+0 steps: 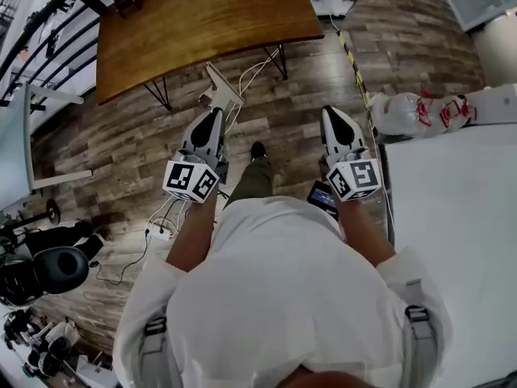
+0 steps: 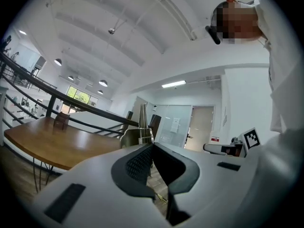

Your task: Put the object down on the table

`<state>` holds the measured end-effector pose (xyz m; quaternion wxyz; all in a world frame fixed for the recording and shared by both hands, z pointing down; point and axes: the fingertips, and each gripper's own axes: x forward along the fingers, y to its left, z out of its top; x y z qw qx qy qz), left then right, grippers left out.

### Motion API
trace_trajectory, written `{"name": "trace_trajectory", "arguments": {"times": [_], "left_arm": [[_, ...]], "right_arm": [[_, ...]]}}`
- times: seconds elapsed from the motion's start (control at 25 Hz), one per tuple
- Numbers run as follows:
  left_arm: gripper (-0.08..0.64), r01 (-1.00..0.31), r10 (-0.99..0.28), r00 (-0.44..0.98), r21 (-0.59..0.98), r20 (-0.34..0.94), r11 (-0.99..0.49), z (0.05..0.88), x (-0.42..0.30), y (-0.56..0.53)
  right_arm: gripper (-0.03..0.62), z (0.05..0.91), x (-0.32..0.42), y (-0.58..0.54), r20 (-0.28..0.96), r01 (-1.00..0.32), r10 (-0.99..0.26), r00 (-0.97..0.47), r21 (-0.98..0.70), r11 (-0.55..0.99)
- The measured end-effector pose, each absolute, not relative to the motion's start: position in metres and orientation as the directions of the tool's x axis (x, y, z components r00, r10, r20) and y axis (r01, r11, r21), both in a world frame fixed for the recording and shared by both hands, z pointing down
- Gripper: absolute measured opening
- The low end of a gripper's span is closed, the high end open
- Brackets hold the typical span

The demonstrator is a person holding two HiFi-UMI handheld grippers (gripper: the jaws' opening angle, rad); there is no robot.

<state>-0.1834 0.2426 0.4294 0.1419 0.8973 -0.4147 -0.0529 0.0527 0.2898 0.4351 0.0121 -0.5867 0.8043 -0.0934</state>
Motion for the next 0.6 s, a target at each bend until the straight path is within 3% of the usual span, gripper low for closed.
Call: {"name": "trace_trajectory", "arguments": {"times": [0.6], "left_arm": [[0.021,-0.663,-0.706,0.708,0.339,-0.006,-0.667,0.427,-0.162,0.066]], "right_arm": [[0.025,0.404,0.052,0.095,0.039,-0.942,-0.947,-0.318,-0.127,0.311]]}}
